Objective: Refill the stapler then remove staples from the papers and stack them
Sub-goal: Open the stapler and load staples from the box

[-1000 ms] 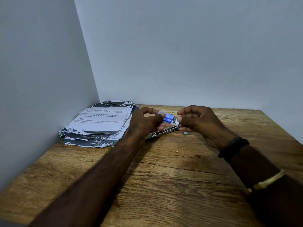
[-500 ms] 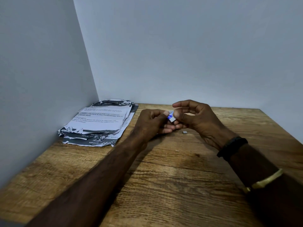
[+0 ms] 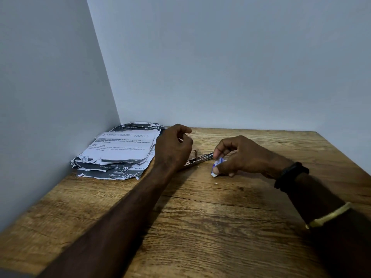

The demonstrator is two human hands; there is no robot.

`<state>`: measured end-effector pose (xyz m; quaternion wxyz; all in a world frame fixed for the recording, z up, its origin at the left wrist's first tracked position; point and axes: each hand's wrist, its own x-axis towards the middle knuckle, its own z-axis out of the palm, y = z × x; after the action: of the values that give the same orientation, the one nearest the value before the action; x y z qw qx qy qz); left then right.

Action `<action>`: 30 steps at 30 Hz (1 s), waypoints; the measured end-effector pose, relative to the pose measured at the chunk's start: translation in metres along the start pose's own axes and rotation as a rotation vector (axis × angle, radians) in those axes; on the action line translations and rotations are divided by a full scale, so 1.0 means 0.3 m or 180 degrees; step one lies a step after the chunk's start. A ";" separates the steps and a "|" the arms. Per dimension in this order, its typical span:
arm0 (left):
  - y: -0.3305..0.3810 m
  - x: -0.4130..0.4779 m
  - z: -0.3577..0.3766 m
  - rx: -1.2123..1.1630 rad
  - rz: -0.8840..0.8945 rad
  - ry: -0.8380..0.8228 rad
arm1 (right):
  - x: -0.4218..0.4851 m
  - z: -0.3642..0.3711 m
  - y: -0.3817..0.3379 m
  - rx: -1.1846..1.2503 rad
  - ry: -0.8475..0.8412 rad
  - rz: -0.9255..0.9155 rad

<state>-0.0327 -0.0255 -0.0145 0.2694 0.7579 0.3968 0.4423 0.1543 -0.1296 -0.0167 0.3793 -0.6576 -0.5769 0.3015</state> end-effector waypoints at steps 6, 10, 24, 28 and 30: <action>-0.021 0.015 0.013 0.0586 -0.0288 -0.0755 | -0.005 -0.027 -0.003 -0.1144 -0.0297 0.0028; -0.050 0.013 0.032 0.0985 -0.0294 -0.1106 | 0.002 -0.038 0.011 -0.0807 0.0116 -0.0048; -0.070 -0.019 0.067 0.1476 0.0206 -0.0827 | 0.024 0.000 0.068 -0.2001 0.0886 0.0116; -0.066 -0.018 0.058 0.1444 0.0275 -0.0795 | 0.023 0.006 0.070 -0.2157 0.1090 -0.0129; -0.061 -0.016 0.056 0.1419 0.0300 -0.0820 | 0.020 0.007 0.057 -0.2028 0.1301 -0.0395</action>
<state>-0.0259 -0.0205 -0.0383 0.1231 0.8662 0.4112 0.2558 0.1627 -0.1241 -0.0321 0.2806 -0.7529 -0.5928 -0.0538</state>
